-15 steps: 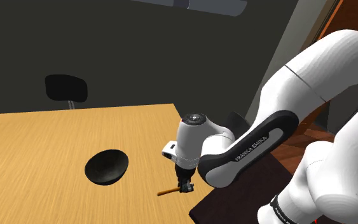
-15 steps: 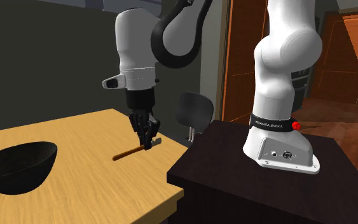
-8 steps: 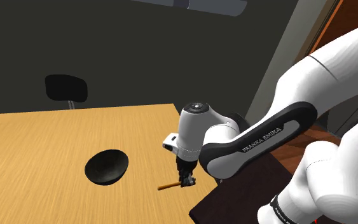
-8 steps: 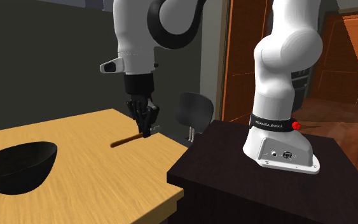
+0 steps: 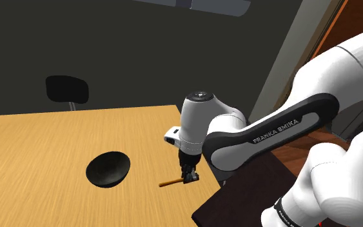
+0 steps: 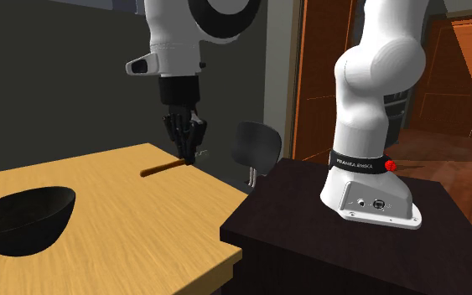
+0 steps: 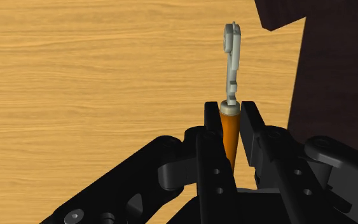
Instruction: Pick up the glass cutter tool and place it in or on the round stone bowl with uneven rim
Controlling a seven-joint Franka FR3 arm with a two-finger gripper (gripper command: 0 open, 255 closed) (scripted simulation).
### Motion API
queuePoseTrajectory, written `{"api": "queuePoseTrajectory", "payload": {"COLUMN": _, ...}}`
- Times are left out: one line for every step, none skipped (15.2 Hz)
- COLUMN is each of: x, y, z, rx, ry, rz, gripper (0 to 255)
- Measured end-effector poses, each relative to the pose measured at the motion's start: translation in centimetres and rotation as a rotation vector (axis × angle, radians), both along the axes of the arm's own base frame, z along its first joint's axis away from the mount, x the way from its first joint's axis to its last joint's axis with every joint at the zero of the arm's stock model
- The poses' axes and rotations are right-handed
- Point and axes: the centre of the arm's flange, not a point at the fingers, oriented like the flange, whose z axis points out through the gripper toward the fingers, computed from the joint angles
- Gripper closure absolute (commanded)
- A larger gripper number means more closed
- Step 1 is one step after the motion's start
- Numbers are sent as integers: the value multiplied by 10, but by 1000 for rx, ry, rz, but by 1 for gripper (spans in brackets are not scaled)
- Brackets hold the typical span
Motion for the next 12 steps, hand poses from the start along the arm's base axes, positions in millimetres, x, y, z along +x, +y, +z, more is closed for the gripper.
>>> {"api": "queuePoseTrajectory", "payload": {"x": 10, "y": 5, "z": 2, "rx": 0, "ry": 0, "rz": 0, "gripper": 255}}
{"api": "queuePoseTrajectory", "payload": {"x": 19, "y": 13, "z": 3, "rx": 0, "ry": 0, "rz": 0, "gripper": 255}}
{"api": "queuePoseTrajectory", "payload": {"x": 29, "y": 18, "z": 2, "rx": 0, "ry": 1, "rz": 0, "gripper": 255}}
{"api": "queuePoseTrajectory", "payload": {"x": 40, "y": 24, "z": 2, "rx": 0, "ry": 1, "rz": 0, "gripper": 255}}
{"api": "queuePoseTrajectory", "payload": {"x": 54, "y": 31, "z": 2, "rx": 0, "ry": 1, "rz": 0, "gripper": 255}}
{"api": "queuePoseTrajectory", "payload": {"x": 62, "y": 40, "z": 6, "rx": 0, "ry": 1, "rz": 0, "gripper": 255}}
{"api": "queuePoseTrajectory", "payload": {"x": 73, "y": 46, "z": 6, "rx": 0, "ry": 1, "rz": 1, "gripper": 255}}
{"api": "queuePoseTrajectory", "payload": {"x": 85, "y": 53, "z": 8, "rx": 0, "ry": 1, "rz": 1, "gripper": 255}}
{"api": "queuePoseTrajectory", "payload": {"x": 94, "y": 61, "z": 6, "rx": 0, "ry": 0, "rz": 1, "gripper": 255}}
{"api": "queuePoseTrajectory", "payload": {"x": 104, "y": 69, "z": 8, "rx": 0, "ry": 1, "rz": 1, "gripper": 255}}
{"api": "queuePoseTrajectory", "payload": {"x": 114, "y": 75, "z": 7, "rx": 1, "ry": 0, "rz": 1, "gripper": 255}}
{"api": "queuePoseTrajectory", "payload": {"x": 126, "y": 82, "z": 9, "rx": 1, "ry": 1, "rz": 1, "gripper": 255}}
